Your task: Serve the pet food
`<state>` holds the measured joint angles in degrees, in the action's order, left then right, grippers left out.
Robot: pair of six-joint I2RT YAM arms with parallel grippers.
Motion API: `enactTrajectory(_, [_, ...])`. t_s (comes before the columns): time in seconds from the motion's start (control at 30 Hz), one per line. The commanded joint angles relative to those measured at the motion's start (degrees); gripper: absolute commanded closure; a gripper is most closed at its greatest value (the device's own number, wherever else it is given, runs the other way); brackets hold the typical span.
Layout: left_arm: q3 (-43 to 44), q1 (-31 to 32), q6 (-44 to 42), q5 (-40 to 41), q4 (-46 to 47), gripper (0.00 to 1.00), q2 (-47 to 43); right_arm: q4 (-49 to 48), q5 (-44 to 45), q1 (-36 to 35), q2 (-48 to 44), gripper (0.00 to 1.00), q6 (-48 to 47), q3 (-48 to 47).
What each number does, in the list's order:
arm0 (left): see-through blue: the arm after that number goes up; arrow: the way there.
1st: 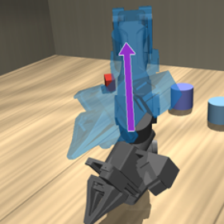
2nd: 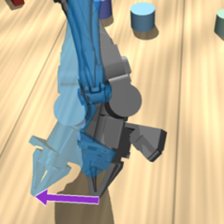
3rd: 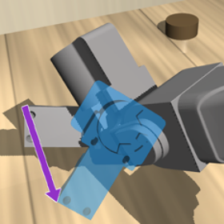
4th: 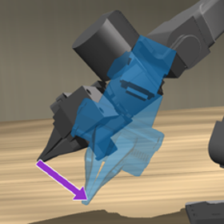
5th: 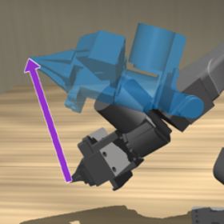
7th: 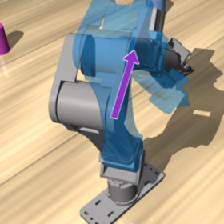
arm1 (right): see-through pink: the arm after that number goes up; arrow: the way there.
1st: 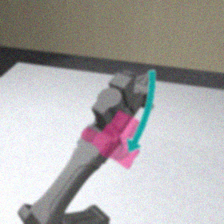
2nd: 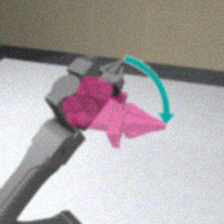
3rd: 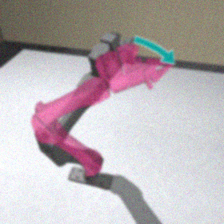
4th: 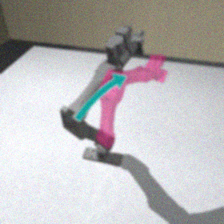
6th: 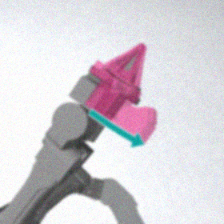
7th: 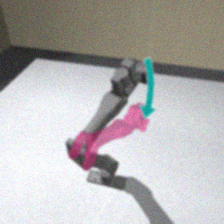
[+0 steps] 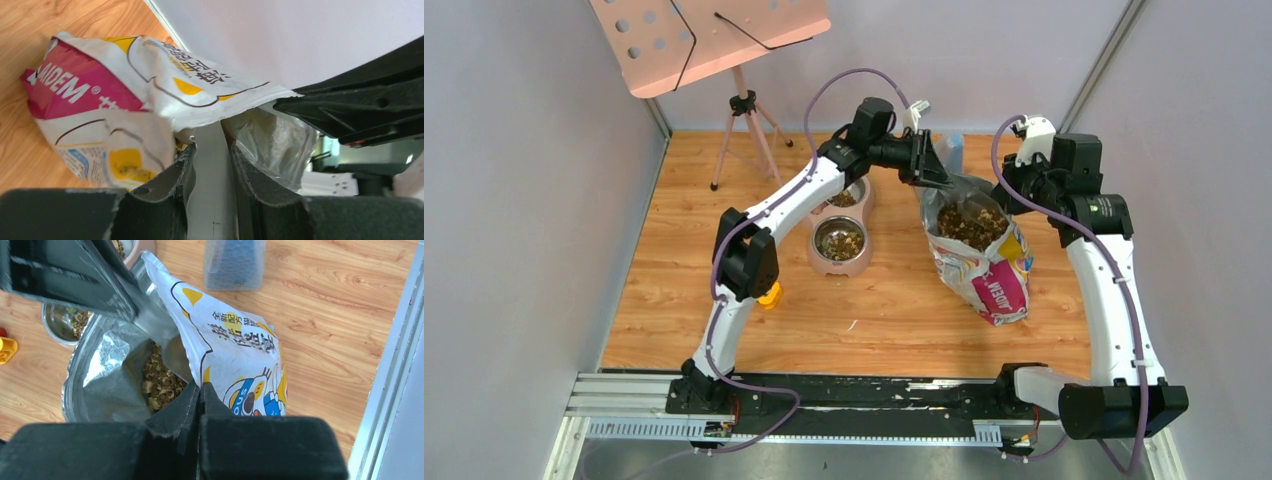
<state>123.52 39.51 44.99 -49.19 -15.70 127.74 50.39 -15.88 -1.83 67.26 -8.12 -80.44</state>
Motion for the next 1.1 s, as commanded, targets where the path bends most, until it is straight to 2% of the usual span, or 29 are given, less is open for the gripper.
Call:
enactTrajectory(0.0, [-0.19, -2.53, 11.61, -1.68, 3.06, 1.00, -1.27, 3.29, 3.04, -0.02, 2.24, 1.00, -2.65, -3.78])
enactTrajectory(0.27, [-6.06, -6.73, 20.83, -2.03, 1.41, 1.00, -4.28, 3.29, 3.89, 0.07, 4.29, 1.00, -3.02, -5.29])
enactTrajectory(0.47, [-8.71, -10.86, 26.09, -4.77, -1.99, 1.00, -6.90, 3.69, 4.67, 0.11, 5.90, 1.00, -3.65, -7.32])
enactTrajectory(0.67, [-15.79, -16.28, 31.62, -8.86, -1.82, 1.00, -12.15, 4.27, 5.48, 0.16, 7.77, 1.00, -4.98, -11.03])
enactTrajectory(0.87, [-14.84, -15.06, 37.90, -9.92, 6.02, 1.00, -10.29, 4.24, 5.33, 0.16, 9.49, 1.00, -5.63, -12.69])
enactTrajectory(0.97, [-11.35, -12.12, 38.18, -10.80, 7.68, 1.00, -6.55, 4.28, 4.89, 0.16, 10.63, 1.00, -5.77, -13.19])
enactTrajectory(1.07, [-9.52, -12.21, 38.12, -12.35, 11.57, 1.00, -4.72, 4.12, 4.89, 0.16, 11.38, 1.00, -5.68, -14.13])
